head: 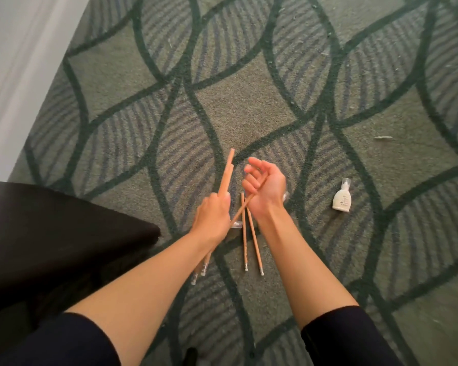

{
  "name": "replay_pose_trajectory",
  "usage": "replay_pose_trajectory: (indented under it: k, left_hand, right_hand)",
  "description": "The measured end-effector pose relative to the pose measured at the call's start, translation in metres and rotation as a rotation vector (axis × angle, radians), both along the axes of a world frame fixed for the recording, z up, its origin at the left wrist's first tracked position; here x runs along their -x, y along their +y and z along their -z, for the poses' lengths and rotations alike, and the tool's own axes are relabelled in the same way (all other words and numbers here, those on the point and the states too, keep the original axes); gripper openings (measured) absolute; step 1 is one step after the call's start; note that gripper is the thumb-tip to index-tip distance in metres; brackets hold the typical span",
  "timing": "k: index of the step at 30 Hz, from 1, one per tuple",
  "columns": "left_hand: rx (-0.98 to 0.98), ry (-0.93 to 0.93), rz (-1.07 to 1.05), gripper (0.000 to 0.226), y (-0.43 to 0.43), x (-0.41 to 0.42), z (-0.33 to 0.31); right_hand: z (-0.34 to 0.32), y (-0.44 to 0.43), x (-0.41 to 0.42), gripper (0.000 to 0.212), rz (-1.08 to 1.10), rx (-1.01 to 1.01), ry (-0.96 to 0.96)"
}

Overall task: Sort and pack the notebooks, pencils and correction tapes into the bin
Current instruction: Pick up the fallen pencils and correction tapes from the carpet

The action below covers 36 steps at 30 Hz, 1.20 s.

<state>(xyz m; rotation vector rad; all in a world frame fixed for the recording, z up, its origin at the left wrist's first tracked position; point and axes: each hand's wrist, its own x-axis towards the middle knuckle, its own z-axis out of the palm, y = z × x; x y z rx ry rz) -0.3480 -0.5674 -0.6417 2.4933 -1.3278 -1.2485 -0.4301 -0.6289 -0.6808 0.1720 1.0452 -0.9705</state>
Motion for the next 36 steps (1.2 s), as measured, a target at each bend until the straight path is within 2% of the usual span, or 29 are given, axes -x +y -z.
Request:
replay_pose_trajectory:
  k: [2,4,6,7,8,10,11,12,14,19,23,26,27,30,33,36]
  left_hand:
    - [-0.059,0.155,-0.009,0.037,0.005,-0.001,0.002]
    - [-0.060,0.320,-0.154,0.030,0.007,-0.004,0.002]
    - [-0.017,0.305,-0.238,0.028,0.006,-0.011,0.003]
    - [0.010,0.282,-0.274,0.029,0.005,-0.015,0.003]
    - [0.036,0.264,-0.331,0.031,0.005,-0.020,0.004]
    - [0.055,0.230,-0.469,0.031,0.006,-0.033,0.006]
    - [0.047,0.193,-0.505,0.028,0.007,-0.039,0.007]
    - [0.022,0.148,-0.515,0.023,0.009,-0.043,0.008]
    - [-0.018,0.104,-0.521,0.016,0.013,-0.045,0.012]
    - [-0.055,0.191,-0.582,0.018,0.017,-0.035,0.019]
    - [-0.035,0.298,-0.644,0.012,0.014,-0.023,0.017]
    - [0.038,0.323,-0.737,0.016,0.010,-0.020,0.017]
    - [0.078,0.288,-0.741,0.017,0.008,-0.022,0.018]
    - [0.106,0.216,-0.787,0.017,0.002,-0.026,0.018]
    - [0.068,0.344,-0.789,0.022,-0.002,-0.022,0.014]
    - [0.016,0.442,-0.705,0.029,-0.006,-0.016,0.007]
  right_hand:
    - [-0.004,-0.004,-0.010,0.019,0.024,-0.014,-0.016]
    - [-0.002,-0.005,-0.013,0.021,0.086,-0.037,-0.037]
    - [0.009,0.000,-0.008,0.025,0.082,-0.046,0.066]
    - [0.016,0.006,-0.003,0.022,-0.026,-0.035,0.256]
    - [0.025,0.015,0.002,0.017,-0.239,-0.012,0.536]
    - [0.043,0.043,0.014,0.017,-0.786,0.039,1.061]
    - [0.050,0.057,0.018,0.026,-1.045,0.050,1.186]
    - [0.057,0.071,0.021,0.036,-1.263,0.057,1.241]
    - [0.066,0.091,0.021,0.049,-1.495,0.068,1.287]
    - [0.073,0.101,0.015,0.027,-1.580,0.134,1.393]
    - [0.068,0.087,0.019,0.034,-1.462,0.220,1.316]
    - [0.055,0.072,0.016,0.011,-1.280,0.369,0.986]
    - [0.048,0.069,0.015,0.013,-1.264,0.394,0.852]
    - [0.025,0.062,0.015,0.022,-1.367,0.471,0.557]
    - [0.006,0.053,0.011,0.019,-1.421,0.481,0.276]
    - [-0.002,0.045,0.002,0.025,-1.461,0.477,0.139]
